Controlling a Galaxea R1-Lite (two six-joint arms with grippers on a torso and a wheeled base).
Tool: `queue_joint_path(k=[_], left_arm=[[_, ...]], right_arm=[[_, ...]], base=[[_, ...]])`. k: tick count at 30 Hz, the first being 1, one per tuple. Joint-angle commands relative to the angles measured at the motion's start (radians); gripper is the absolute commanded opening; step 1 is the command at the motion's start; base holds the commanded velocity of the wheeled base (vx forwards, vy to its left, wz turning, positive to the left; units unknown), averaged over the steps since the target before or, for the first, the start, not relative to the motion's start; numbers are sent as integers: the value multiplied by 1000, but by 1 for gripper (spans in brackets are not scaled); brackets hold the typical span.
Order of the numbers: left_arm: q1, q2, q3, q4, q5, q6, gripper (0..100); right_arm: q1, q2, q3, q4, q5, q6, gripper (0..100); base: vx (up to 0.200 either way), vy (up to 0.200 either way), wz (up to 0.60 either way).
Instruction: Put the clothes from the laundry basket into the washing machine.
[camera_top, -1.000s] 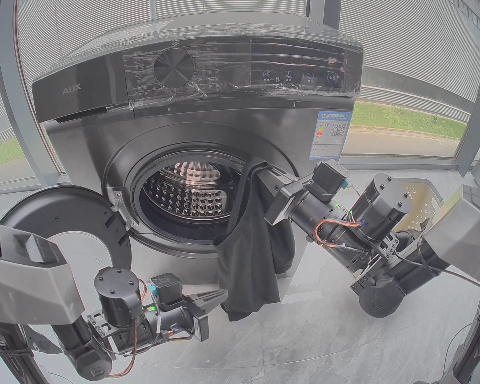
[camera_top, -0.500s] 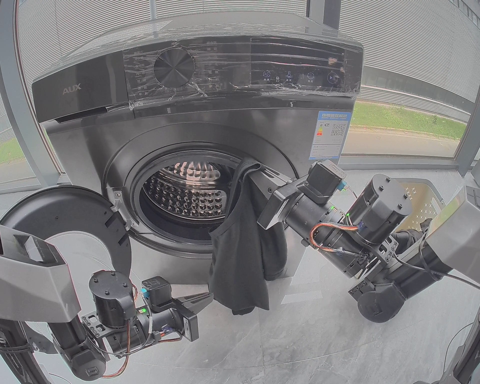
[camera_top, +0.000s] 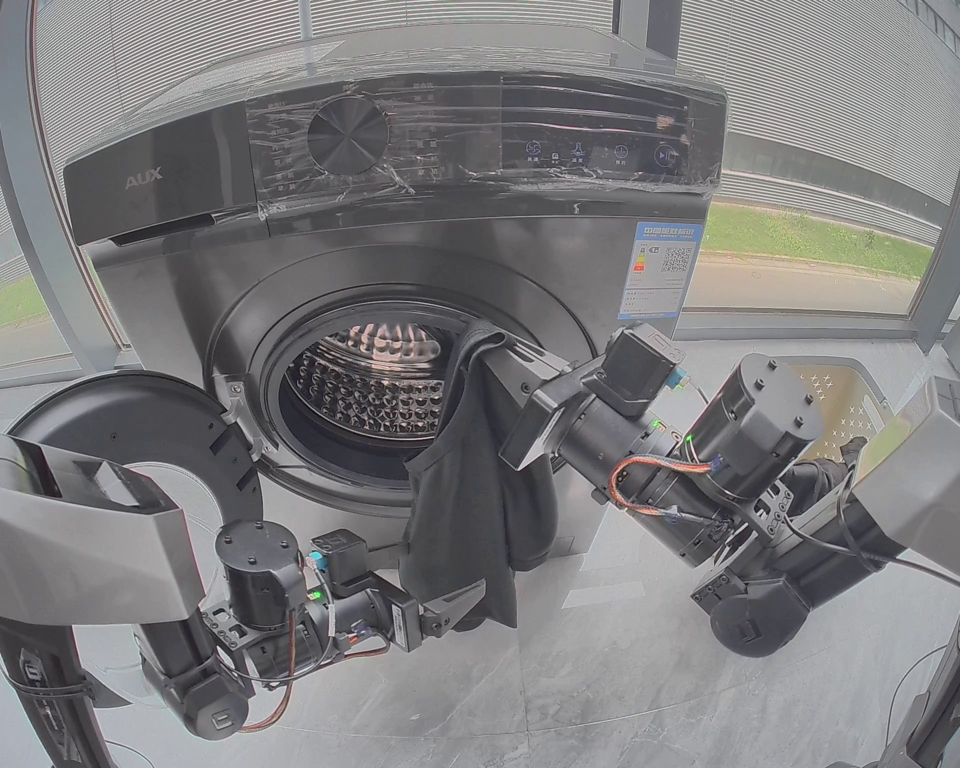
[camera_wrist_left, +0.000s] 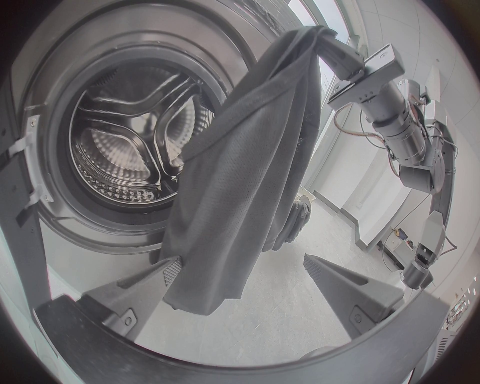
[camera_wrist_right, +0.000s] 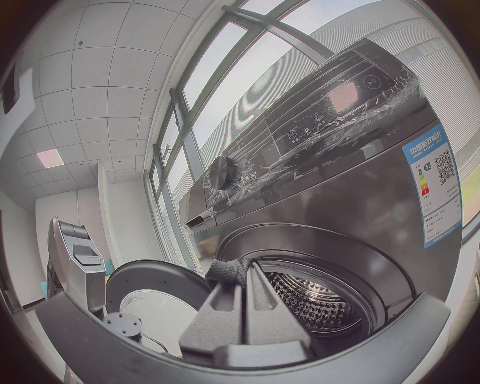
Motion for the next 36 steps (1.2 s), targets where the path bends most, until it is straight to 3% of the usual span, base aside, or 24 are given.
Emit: queue_joint_path(k=[1, 12, 13, 18, 26, 29, 33, 36], left_arm=[[-5, 82, -59, -1, -12, 5, 100], [7, 242, -269, -4, 3, 8, 100], [7, 243, -270, -4, 4, 8, 0], [9, 258, -323, -4, 41, 5, 0], [1, 228, -313, -6, 49, 2, 0], [-48, 123, -198, -6, 31, -1, 0], [-160, -41, -7, -4, -51, 14, 0], [-220, -160, 101, -2, -57, 22, 0]], right_arm=[[16, 0, -1, 0, -2, -1, 0], [16, -3, 1, 1, -2, -3, 0], [16, -3, 1, 1, -2, -3, 0], [14, -3, 2, 1, -2, -1, 0], [2, -2, -4, 3, -2, -1, 0], [-3, 0, -25, 12, -2, 2, 0], [-61, 20, -74, 29, -2, 14, 0], [-84, 44, -76, 27, -2, 28, 0]], base=[[0, 0, 0], [0, 0, 0], [0, 0, 0], [0, 0, 0], [0, 0, 0], [0, 0, 0], [0, 0, 0], [0, 0, 0]])
